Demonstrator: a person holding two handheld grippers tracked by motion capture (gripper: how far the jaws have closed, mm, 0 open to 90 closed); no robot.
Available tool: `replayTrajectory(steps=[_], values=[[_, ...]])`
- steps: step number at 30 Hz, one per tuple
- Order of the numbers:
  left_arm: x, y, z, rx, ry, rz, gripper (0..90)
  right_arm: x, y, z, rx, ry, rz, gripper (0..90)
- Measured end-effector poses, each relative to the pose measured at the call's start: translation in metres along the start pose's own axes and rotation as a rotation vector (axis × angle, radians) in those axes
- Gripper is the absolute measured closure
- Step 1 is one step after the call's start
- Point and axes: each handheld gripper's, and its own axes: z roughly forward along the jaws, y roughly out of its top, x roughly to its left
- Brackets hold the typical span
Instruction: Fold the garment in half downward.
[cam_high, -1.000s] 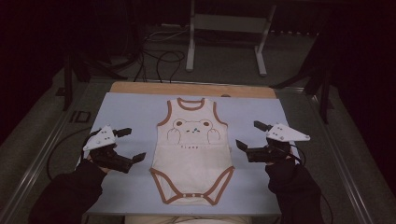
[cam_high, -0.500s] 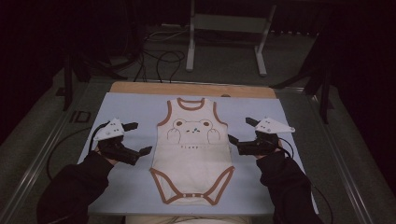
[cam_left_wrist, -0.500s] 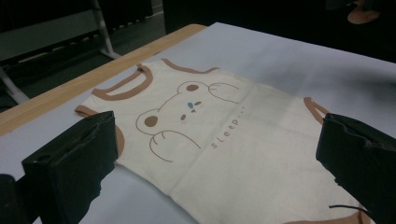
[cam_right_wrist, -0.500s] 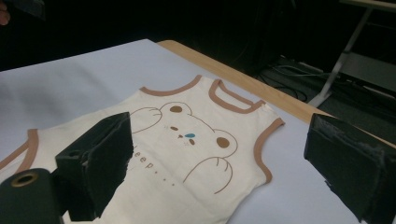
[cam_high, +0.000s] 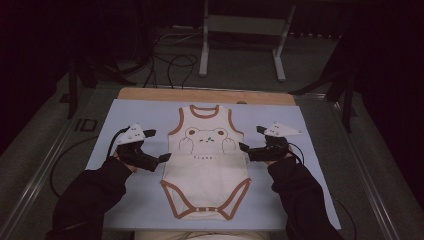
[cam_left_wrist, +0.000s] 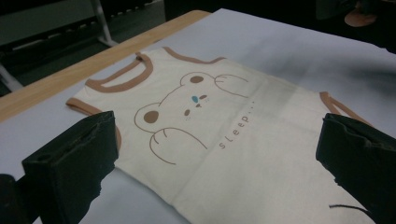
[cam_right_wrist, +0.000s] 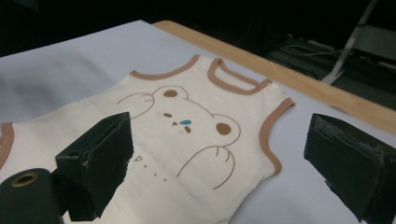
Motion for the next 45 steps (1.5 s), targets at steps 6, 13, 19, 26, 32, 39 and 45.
replayTrajectory(steps=[6, 13, 19, 26, 32, 39, 45], values=[[0.005, -0.007, 0.015, 0.033, -0.001, -0.013, 0.0, -0.004, -0.007, 0.010, 0.021, -0.009, -0.006, 8.0], [0.011, -0.017, 0.033, 0.065, 0.007, -0.055, 0.0, -0.007, -0.022, 0.023, 0.066, -0.010, 0.005, 8.3], [0.016, -0.026, 0.045, 0.095, 0.018, -0.070, 0.0, -0.009, -0.031, 0.031, 0.103, -0.003, 0.016, 8.8], [0.019, -0.034, 0.059, 0.192, 0.027, -0.087, 0.1, -0.011, -0.041, 0.039, 0.139, -0.009, 0.033, 8.8], [0.018, -0.041, 0.068, 0.246, 0.048, -0.069, 0.7, -0.013, -0.047, 0.044, 0.169, -0.010, 0.045, 8.9], [0.022, -0.045, 0.075, 0.288, 0.045, -0.086, 10.1, -0.016, -0.054, 0.050, 0.222, -0.008, 0.056, 16.2], [0.023, -0.047, 0.079, 0.320, 0.047, -0.074, 23.5, -0.019, -0.058, 0.052, 0.248, -0.018, 0.065, 23.8]])
